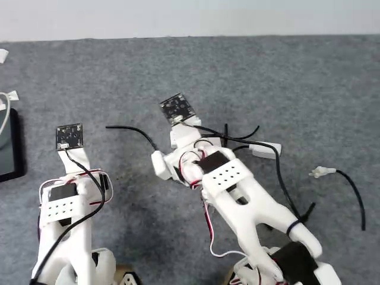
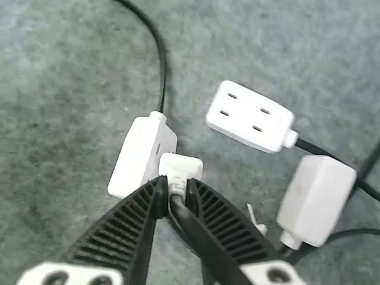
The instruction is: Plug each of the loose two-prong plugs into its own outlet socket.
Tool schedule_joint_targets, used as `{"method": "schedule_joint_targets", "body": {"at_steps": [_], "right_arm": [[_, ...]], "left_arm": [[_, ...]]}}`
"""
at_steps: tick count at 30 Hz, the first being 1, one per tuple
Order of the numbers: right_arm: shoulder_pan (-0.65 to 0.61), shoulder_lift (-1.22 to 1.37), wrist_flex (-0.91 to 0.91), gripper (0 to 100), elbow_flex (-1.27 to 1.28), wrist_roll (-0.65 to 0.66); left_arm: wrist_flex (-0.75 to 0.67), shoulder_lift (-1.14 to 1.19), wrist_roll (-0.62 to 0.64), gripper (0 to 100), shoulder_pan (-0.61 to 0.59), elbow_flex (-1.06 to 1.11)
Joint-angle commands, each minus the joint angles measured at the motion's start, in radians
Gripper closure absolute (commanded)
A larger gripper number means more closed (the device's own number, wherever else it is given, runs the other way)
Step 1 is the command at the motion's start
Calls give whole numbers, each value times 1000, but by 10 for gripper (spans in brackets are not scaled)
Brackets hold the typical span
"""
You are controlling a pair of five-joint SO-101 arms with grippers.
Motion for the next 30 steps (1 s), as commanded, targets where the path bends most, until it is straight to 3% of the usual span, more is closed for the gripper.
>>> {"method": "schedule_joint_targets", "body": {"at_steps": [1,18,30], "right_arm": [[-41,-7,-24,991,-68,-12],[-130,-174,-24,991,-17,-92],[-70,-179,-25,991,-2,-126]], "left_arm": [[-25,-20,-15,942,-2,-13],[-26,-20,-15,942,-2,-13],[-26,-15,-15,942,-2,-16]]}}
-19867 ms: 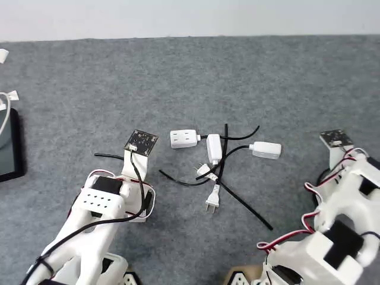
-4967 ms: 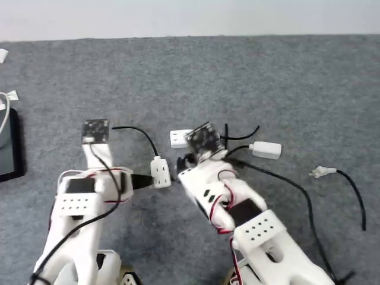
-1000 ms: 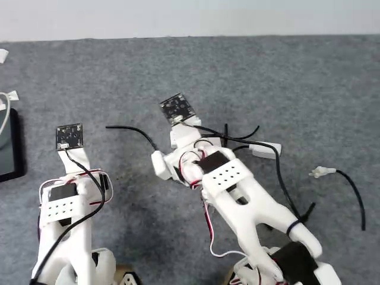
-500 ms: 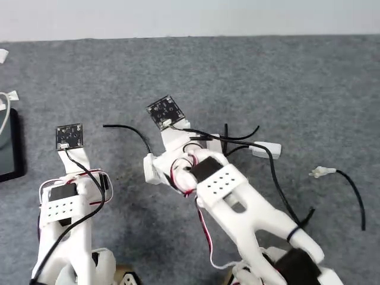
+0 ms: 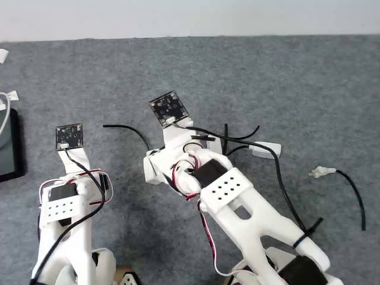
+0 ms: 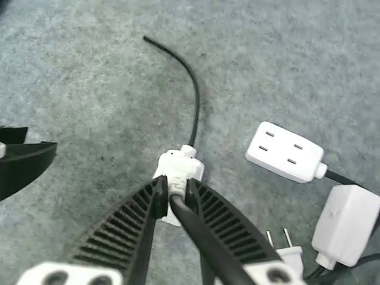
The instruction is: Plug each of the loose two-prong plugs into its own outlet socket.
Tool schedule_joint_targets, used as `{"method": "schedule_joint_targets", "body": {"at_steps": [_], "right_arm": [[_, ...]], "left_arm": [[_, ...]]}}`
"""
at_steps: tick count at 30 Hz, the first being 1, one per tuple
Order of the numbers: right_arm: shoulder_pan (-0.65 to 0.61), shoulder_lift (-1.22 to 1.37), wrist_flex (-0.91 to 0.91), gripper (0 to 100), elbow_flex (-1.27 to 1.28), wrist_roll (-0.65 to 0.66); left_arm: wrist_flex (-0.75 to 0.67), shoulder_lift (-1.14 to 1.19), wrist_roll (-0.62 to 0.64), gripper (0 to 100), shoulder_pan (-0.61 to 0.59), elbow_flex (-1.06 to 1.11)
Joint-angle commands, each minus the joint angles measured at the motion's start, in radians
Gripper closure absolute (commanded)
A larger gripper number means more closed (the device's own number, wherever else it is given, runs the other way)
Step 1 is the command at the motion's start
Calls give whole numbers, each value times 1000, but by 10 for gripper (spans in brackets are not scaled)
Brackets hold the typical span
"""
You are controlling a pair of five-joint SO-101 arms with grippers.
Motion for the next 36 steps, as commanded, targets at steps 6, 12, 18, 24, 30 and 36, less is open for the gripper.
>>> {"method": "schedule_joint_targets", "body": {"at_steps": [6,12,18,24,30,36], "right_arm": [[18,-45,-70,991,48,-12],[22,-45,-101,991,74,-41],[21,-1,-101,991,74,-46],[19,76,-105,991,51,-46],[-22,87,-107,991,51,-46],[-38,51,-108,991,48,-46]], "left_arm": [[-26,-14,-15,942,-2,-16],[-26,-14,-15,942,-2,-16],[-26,-14,-15,942,-2,-16],[-26,-12,-15,942,-2,-16],[-26,-12,-15,942,-2,-16],[-26,-15,-15,942,-3,-16]]}}
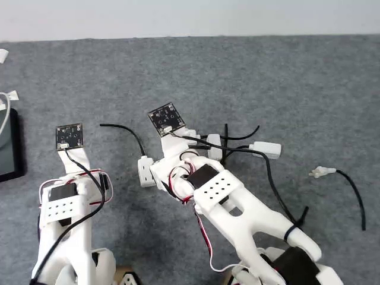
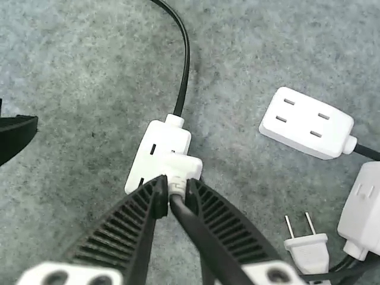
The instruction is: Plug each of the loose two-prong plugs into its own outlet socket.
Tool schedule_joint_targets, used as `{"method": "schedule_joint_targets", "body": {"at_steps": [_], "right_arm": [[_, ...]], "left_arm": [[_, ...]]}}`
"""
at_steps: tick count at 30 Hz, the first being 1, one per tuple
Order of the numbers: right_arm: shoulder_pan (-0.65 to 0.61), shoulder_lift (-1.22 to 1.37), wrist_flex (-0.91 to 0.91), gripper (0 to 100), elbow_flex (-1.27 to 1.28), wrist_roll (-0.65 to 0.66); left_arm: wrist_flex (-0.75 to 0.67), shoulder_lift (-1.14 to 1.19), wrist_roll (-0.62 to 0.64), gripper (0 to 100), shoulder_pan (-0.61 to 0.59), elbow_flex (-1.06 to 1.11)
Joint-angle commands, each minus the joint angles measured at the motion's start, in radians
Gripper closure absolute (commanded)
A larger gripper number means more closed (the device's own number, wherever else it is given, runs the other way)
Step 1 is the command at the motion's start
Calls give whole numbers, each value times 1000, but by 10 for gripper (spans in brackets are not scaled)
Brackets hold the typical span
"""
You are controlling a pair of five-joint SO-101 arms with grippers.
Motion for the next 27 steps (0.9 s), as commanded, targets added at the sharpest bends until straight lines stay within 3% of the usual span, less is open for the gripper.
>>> {"method": "schedule_joint_targets", "body": {"at_steps": [1,27], "right_arm": [[-10,-48,-18,991,-34,-12],[33,-65,42,991,-110,23]], "left_arm": [[-26,-15,-15,942,-3,-16],[-26,-20,-15,942,-3,-15]]}}
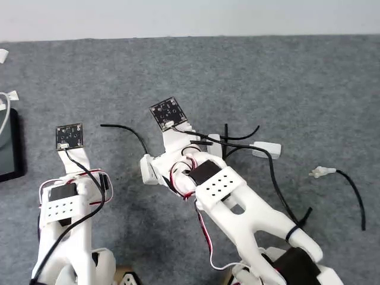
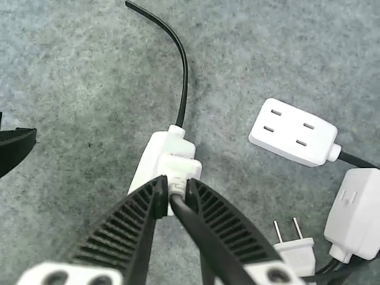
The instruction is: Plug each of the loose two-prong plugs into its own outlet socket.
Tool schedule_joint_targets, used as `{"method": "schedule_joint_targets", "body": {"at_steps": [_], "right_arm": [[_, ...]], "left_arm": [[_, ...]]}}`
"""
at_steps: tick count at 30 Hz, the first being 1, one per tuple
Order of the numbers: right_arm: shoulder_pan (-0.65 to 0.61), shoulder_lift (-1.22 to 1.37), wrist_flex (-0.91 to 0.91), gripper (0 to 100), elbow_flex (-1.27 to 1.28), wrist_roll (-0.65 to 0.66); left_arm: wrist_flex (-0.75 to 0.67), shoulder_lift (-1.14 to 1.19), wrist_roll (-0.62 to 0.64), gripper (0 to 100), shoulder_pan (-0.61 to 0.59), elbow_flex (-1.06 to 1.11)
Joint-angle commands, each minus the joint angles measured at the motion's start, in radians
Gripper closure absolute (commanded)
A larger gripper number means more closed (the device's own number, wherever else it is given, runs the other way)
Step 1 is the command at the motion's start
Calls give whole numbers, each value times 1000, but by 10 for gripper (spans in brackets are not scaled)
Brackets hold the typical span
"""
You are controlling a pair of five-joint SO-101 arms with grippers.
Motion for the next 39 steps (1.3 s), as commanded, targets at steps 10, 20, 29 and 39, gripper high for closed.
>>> {"method": "schedule_joint_targets", "body": {"at_steps": [10,20,29,39], "right_arm": [[-13,-51,8,991,-60,-15],[-38,-45,2,991,-38,-31],[-79,-44,-1,991,-15,-55],[-74,24,7,991,-43,-51]], "left_arm": [[-26,-18,-15,942,-3,-16],[-26,-15,-15,942,-3,-18],[-26,-14,-15,942,-3,-18],[-26,-15,-15,942,-3,-18]]}}
